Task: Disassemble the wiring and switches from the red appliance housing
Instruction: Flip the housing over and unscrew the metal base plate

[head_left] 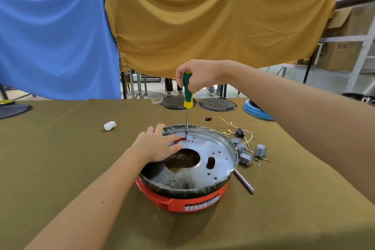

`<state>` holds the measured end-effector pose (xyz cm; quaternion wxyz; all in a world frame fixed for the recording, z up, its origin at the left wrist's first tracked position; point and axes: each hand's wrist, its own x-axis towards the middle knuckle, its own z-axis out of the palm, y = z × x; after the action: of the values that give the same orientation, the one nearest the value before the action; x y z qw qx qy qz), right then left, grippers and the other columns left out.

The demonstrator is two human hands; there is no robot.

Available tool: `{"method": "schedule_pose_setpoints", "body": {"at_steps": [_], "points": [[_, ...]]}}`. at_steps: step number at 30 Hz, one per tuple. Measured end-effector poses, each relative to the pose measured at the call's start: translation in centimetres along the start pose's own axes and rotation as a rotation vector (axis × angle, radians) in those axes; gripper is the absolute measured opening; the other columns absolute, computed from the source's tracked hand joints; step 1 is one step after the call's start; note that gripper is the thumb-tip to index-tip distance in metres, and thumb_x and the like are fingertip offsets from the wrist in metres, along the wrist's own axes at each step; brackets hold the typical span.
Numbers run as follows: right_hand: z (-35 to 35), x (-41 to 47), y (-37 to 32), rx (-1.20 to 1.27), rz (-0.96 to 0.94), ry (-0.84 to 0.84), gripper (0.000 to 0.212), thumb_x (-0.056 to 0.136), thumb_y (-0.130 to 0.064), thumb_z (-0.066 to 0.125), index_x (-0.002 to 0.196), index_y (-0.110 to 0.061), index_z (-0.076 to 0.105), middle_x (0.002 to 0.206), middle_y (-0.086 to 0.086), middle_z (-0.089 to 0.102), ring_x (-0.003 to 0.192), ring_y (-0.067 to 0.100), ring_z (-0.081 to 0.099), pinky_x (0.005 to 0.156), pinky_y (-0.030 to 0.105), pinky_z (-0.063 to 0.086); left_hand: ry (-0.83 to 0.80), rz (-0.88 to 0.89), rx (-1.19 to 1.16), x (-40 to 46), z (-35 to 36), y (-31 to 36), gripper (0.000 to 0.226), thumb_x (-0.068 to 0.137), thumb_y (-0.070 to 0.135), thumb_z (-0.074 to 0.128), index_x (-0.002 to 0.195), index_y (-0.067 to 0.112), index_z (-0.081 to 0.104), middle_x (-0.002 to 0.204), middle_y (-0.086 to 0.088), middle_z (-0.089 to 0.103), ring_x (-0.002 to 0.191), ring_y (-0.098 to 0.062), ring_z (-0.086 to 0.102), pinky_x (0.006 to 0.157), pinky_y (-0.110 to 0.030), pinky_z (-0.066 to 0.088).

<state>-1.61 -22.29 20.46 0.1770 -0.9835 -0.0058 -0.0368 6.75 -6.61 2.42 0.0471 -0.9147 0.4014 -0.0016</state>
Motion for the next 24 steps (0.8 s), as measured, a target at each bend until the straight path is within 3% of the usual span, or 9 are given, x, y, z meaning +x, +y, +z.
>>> {"method": "schedule_pose_setpoints", "body": {"at_steps": [2,4,6,10,13,16,19,22,24], "points": [[0.5,0.5,-0.4,-0.088,0.045,0.022,0.015,0.091,-0.015,0.063,0.104,-0.013,0.057,0.091,0.004,0.054,0.075,0.021,0.053,0.058,0.027,0.047,0.009,0.002,0.005,0.0,0.1,0.0,0.054,0.093,0.074,0.016,0.145,0.06,0.021,0.162,-0.005,0.011,0.142,-0.038,0.024,0.11,-0.05,0.031],[0.9,0.9,-0.6,-0.334,0.139,0.089,0.037,0.098,-0.05,0.052,0.104,-0.014,0.053,0.086,0.002,0.057,0.074,0.021,0.057,0.06,0.032,0.047,0.01,0.004,0.005,-0.1,0.1,0.0,0.054,0.093,0.074,0.017,0.145,0.06,0.021,0.162,-0.005,0.011,0.142,-0.038,0.025,0.109,-0.05,0.031],[1.0,1.2,-0.6,-0.582,0.201,0.2,0.051,0.101,-0.06,0.038,0.099,-0.011,0.053,0.082,0.003,0.055,0.07,0.02,0.054,0.057,0.032,0.041,0.005,0.002,0.01,-0.1,0.1,0.0,0.054,0.093,0.074,0.017,0.146,0.059,0.021,0.162,-0.006,0.01,0.142,-0.037,0.024,0.109,-0.049,0.031],[0.7,1.2,-0.8,-0.329,0.066,0.076,0.009,0.098,-0.019,0.05,0.098,-0.012,0.055,0.086,0.002,0.053,0.068,0.018,0.047,0.054,0.026,0.036,0.003,0.006,0.012,-0.1,0.0,0.1,0.054,0.094,0.073,0.017,0.146,0.059,0.02,0.162,-0.006,0.01,0.142,-0.037,0.024,0.109,-0.049,0.031],[0.5,0.7,-1.3,-0.046,-0.004,0.005,0.023,0.081,0.005,0.047,0.091,-0.012,0.059,0.085,0.003,0.053,0.059,0.016,0.042,0.044,0.019,0.035,0.002,0.008,0.007,-0.1,-0.1,0.0,0.054,0.094,0.073,0.018,0.146,0.058,0.021,0.162,-0.006,0.01,0.142,-0.038,0.023,0.11,-0.05,0.03],[0.9,1.1,-1.6,-0.088,0.048,0.012,0.01,0.088,-0.013,0.058,0.098,-0.016,0.057,0.086,0.002,0.054,0.067,0.018,0.05,0.052,0.024,0.046,0.009,0.015,0.013,-0.2,-0.1,0.1,0.054,0.094,0.073,0.018,0.146,0.058,0.022,0.162,-0.006,0.011,0.141,-0.038,0.025,0.109,-0.049,0.032],[1.3,1.6,-1.6,-0.4,0.154,0.102,0.04,0.097,-0.055,0.05,0.099,-0.015,0.048,0.083,0.002,0.056,0.073,0.022,0.058,0.059,0.031,0.048,0.004,0.007,0.017,-0.2,-0.1,0.1,0.054,0.094,0.073,0.017,0.146,0.058,0.02,0.162,-0.005,0.01,0.142,-0.037,0.024,0.109,-0.049,0.031],[1.5,1.8,-1.3,-0.514,0.114,0.18,0.027,0.101,-0.039,0.05,0.097,-0.012,0.053,0.08,0.003,0.054,0.071,0.024,0.053,0.054,0.03,0.038,0.002,0.006,0.007,-0.3,-0.1,0.1,0.054,0.094,0.073,0.017,0.146,0.059,0.021,0.162,-0.005,0.01,0.142,-0.037,0.023,0.109,-0.049,0.031],[1.1,1.4,-1.3,-0.233,0.05,0.083,0.003,0.093,-0.015,0.056,0.094,-0.013,0.058,0.085,0.004,0.056,0.07,0.022,0.051,0.053,0.026,0.04,0.008,0.009,0.012,-0.3,-0.1,0.1,0.054,0.094,0.073,0.017,0.146,0.058,0.021,0.162,-0.005,0.01,0.142,-0.038,0.024,0.11,-0.05,0.031]]}}
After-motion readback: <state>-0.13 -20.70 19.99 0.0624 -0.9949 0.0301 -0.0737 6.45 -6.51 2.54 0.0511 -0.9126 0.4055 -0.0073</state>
